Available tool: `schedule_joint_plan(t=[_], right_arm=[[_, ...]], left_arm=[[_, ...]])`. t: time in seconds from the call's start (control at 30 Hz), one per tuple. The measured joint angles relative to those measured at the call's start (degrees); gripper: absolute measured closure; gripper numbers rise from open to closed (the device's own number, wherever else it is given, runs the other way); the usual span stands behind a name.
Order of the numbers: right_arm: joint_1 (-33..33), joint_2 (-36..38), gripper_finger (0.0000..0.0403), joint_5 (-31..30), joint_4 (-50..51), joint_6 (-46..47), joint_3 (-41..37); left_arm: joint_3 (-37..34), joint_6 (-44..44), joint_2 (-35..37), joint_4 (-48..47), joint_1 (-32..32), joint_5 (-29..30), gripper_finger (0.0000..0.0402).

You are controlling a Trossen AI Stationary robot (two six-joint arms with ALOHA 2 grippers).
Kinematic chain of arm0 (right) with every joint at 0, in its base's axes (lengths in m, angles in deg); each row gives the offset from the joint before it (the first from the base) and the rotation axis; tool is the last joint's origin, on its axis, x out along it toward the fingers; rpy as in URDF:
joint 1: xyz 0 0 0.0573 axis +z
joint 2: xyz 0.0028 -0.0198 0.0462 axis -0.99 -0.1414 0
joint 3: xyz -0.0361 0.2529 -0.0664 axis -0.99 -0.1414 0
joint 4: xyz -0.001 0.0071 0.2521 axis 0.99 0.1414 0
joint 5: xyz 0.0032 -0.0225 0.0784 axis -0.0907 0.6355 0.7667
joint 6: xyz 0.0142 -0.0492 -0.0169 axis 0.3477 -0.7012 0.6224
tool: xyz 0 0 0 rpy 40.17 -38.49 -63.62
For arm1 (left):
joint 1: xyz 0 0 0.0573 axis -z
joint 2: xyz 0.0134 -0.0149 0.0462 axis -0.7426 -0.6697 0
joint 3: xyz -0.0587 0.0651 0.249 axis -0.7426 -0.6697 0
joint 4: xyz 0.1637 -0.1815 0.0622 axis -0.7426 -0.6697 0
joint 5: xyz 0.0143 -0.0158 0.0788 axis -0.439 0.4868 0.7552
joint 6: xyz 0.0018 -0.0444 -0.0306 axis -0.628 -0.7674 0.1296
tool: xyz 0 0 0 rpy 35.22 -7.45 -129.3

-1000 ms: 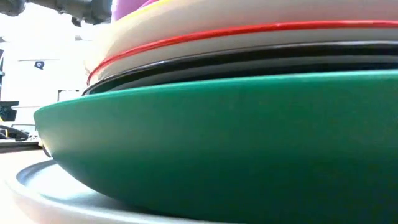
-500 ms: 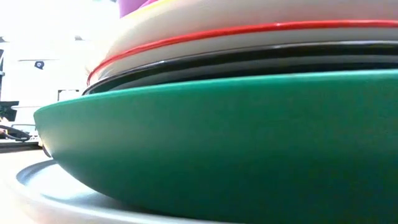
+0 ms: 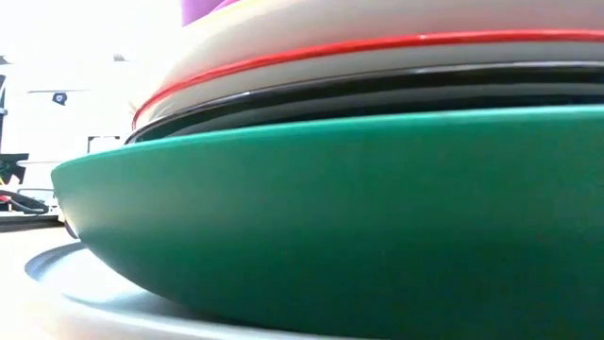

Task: Sort dishes
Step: Adjust the dishwasher rack

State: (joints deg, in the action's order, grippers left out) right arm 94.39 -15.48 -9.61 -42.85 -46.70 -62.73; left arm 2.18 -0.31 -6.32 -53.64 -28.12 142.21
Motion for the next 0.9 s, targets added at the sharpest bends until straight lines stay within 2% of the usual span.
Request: schedule_joint_plan(t=[0.27, 0.6, 0.9], right_arm=[[1.19, -0.49, 0.0403, 2.96, 3.69, 3.79, 0.0], [5.69, -1.22, 0.0403, 3.04, 3.47, 3.9, 0.0], [6.01, -6.01, 0.0403, 2.95, 3.26, 0.23, 0.02]], left_arm=[[12.71, 0.01, -10.49, -7.17, -0.02, 9.53, 0.0401], [18.2, 3.18, -20.53, -8.41, -0.07, 26.13, 0.0401], [18.29, 5.01, -22.68, -8.46, -1.21, 26.43, 0.0401]])
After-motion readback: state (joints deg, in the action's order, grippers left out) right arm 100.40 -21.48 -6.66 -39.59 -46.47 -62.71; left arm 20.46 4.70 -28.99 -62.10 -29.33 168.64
